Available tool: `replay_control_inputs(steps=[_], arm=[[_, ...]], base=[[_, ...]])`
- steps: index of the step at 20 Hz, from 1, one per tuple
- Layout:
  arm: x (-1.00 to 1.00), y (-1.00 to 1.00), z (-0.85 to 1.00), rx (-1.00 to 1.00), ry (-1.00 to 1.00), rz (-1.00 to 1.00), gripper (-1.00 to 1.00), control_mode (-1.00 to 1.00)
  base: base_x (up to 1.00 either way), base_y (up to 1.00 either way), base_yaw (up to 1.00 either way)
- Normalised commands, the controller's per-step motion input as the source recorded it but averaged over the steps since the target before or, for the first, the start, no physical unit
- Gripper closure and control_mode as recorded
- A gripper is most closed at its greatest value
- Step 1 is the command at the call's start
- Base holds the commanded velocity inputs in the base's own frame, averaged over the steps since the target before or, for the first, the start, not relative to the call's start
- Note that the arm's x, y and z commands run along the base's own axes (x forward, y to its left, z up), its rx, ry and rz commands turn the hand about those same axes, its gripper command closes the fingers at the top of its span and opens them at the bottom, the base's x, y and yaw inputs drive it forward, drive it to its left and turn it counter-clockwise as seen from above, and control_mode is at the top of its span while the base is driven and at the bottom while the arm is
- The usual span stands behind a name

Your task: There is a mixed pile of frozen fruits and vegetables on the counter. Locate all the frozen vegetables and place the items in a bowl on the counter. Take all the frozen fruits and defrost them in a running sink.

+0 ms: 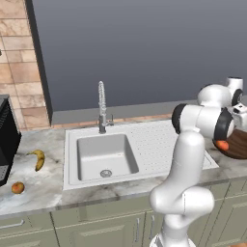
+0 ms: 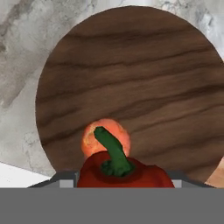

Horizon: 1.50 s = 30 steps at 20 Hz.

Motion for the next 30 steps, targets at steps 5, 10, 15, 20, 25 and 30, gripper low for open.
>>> replay_control_inputs(steps=[5,10,15,20,25,30], arm=[[-0.01,-0.21,-0.19,0.0,0.0,-0.07,1.0,-1.0],[-0.1,-0.17,-0.26,0.0,-0.02,-0.06,1.0,-1.0],[-0.12,-0.14,-0.2,0.0,-0.02,-0.07,1.0,-1.0],[-0.14,-0.12,-0.2,0.0,-0.02,-0.07,1.0,-1.0],[-0.11,-0.09,-0.19,0.0,-0.01,-0.07,1.0,-1.0],[-0.07,-0.05,-0.15,-0.02,0.0,-0.06,1.0,-1.0]], base=[[0.0,0.0,0.0],[0.0,0.0,0.0],[0.0,0.0,0.0],[0.0,0.0,0.0],[0.0,0.0,0.0],[0.0,0.0,0.0]])
